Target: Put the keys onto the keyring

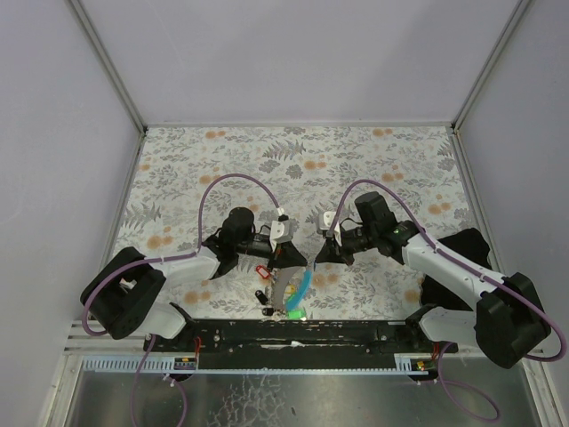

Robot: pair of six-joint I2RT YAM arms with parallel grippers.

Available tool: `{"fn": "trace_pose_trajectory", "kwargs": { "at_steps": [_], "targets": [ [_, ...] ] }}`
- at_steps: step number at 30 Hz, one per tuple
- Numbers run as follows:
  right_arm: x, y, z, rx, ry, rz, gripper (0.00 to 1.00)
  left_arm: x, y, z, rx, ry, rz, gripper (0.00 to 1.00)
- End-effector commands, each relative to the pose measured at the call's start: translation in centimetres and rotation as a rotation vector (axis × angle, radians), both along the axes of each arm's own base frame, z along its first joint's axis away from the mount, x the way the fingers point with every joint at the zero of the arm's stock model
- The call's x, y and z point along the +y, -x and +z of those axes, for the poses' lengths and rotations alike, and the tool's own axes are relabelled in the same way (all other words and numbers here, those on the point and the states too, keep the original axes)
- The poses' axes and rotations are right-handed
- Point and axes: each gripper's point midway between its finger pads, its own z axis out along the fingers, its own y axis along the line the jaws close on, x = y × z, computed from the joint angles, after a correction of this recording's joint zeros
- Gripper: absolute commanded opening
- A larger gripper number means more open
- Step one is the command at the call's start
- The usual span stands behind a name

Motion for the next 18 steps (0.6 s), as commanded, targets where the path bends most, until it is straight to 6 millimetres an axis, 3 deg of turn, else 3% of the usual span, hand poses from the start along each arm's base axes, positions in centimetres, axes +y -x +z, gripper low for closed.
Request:
{"fn": "trace_pose_trajectory", "kwargs": {
  "at_steps": [1, 18],
  "targets": [
    [0.89, 0.11, 2.14, -0.043, -0.050, 0.045, 0.00, -0.48, -0.53, 1.73, -0.037, 0.040, -0.016, 0.00],
    [1.06, 0.25, 2.45, -0.056, -0.061, 0.053, 0.00, -0.70, -0.53, 1.68, -0.024, 0.042, -0.026, 0.00]
  ]
}}
